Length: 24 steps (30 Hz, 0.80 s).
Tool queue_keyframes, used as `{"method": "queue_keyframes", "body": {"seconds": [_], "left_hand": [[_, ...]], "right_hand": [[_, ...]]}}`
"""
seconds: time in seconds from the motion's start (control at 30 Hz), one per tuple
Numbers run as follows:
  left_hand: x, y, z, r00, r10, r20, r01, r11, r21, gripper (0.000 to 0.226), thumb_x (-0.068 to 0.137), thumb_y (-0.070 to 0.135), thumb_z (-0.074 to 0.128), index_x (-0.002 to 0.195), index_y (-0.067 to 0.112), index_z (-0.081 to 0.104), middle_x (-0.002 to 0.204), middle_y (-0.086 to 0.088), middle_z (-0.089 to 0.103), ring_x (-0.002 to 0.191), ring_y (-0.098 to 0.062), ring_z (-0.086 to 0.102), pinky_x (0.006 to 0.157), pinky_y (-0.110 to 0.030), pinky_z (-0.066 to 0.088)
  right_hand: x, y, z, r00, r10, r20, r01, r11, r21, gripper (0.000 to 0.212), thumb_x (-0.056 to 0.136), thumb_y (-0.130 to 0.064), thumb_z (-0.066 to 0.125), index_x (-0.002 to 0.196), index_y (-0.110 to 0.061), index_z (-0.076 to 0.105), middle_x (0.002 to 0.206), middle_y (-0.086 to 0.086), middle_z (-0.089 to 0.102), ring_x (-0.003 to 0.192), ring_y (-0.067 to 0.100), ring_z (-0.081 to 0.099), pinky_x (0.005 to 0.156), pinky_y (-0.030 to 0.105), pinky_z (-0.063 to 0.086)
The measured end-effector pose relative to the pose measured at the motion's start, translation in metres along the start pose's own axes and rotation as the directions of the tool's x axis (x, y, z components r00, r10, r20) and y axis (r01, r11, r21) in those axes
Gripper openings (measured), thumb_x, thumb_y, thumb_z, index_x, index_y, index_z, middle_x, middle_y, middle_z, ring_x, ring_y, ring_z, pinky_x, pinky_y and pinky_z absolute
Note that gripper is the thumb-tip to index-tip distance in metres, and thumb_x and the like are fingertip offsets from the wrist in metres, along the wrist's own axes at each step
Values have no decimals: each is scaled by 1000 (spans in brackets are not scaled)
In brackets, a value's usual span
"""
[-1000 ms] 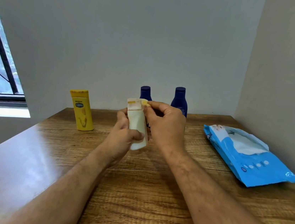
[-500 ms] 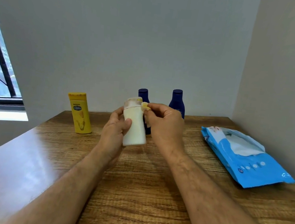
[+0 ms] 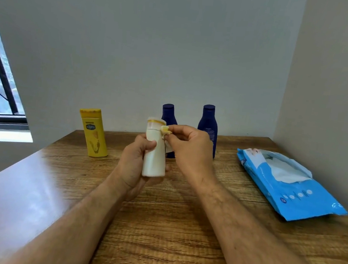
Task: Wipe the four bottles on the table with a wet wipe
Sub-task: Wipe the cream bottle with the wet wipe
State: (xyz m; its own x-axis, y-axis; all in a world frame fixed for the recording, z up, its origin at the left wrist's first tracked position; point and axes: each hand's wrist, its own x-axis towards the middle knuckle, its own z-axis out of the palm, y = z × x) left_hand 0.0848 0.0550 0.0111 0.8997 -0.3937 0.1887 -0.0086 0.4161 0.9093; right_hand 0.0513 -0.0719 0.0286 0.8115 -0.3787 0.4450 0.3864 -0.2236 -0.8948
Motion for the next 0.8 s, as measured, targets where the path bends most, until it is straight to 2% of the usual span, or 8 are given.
{"method": "queue_keyframes", "body": {"seconds": [0.1, 0.23, 0.3, 0.37, 0.5, 0.57, 0.67, 0.8], "left_hand": [[0, 2, -1, 998, 58, 11, -58, 998, 19, 36, 96, 10, 38, 129, 8, 53, 105, -17, 67, 87, -27, 66, 72, -43, 57], [1, 2, -2, 988, 155, 2, -154, 978, 141, 54, 77, 16, 46, 130, 6, 53, 99, -15, 66, 89, -30, 64, 69, -44, 56], [2, 1, -4, 984, 179, 1, -177, 974, 141, 57, 72, 16, 46, 128, 9, 56, 99, -15, 68, 86, -28, 67, 69, -44, 57], [2, -1, -5, 985, 169, 9, -170, 981, 94, 56, 72, 16, 45, 126, 12, 59, 96, -13, 72, 83, -26, 70, 65, -42, 60], [2, -2, -4, 988, 150, 31, -152, 985, 81, 40, 81, 13, 45, 118, 12, 60, 84, -7, 75, 73, -21, 72, 57, -37, 59], [1, 0, -3, 987, 160, 6, -159, 978, 138, 36, 84, 12, 44, 116, 10, 60, 84, -8, 74, 74, -22, 72, 58, -36, 59], [2, 1, -2, 983, 185, 10, -183, 961, 205, 46, 79, 13, 55, 124, 4, 58, 99, -14, 71, 89, -28, 69, 67, -40, 58], [1, -1, -4, 986, 162, 34, -165, 979, 117, 45, 91, 0, 54, 136, 2, 51, 109, -15, 70, 100, -26, 70, 74, -35, 60]], "right_hand": [[-7, -3, 2, 975, -213, 60, 221, 950, -221, 21, 95, -23, 66, 115, -26, 73, 111, -4, 73, 95, 7, 69, 79, 26, 61], [-14, -5, 2, 895, -432, 113, 441, 813, -379, 26, 97, -22, 63, 121, -23, 72, 111, 0, 74, 97, 10, 68, 85, 25, 59], [-15, -6, 2, 904, -421, 78, 418, 828, -375, 26, 97, -22, 63, 121, -23, 72, 110, 0, 74, 94, 9, 68, 82, 25, 60], [-12, -5, 4, 942, -337, -4, 318, 894, -316, 25, 97, -23, 63, 120, -24, 72, 109, -3, 74, 92, 6, 68, 78, 23, 60], [-9, -5, 4, 966, -252, -64, 234, 949, -211, 23, 96, -22, 64, 118, -21, 73, 109, -5, 74, 95, 5, 68, 78, 26, 62], [-11, -6, 2, 957, -289, -19, 276, 929, -248, 24, 96, -23, 64, 119, -23, 72, 109, -4, 74, 93, 6, 68, 78, 25, 61], [-16, -9, 2, 919, -383, 95, 390, 848, -360, 25, 96, -25, 64, 120, -26, 72, 108, -3, 75, 92, 5, 67, 83, 19, 58], [-20, -12, 9, 846, -497, 193, 529, 737, -421, 26, 97, -22, 63, 122, -25, 71, 119, -4, 72, 107, 5, 66, 99, 18, 51]]}}
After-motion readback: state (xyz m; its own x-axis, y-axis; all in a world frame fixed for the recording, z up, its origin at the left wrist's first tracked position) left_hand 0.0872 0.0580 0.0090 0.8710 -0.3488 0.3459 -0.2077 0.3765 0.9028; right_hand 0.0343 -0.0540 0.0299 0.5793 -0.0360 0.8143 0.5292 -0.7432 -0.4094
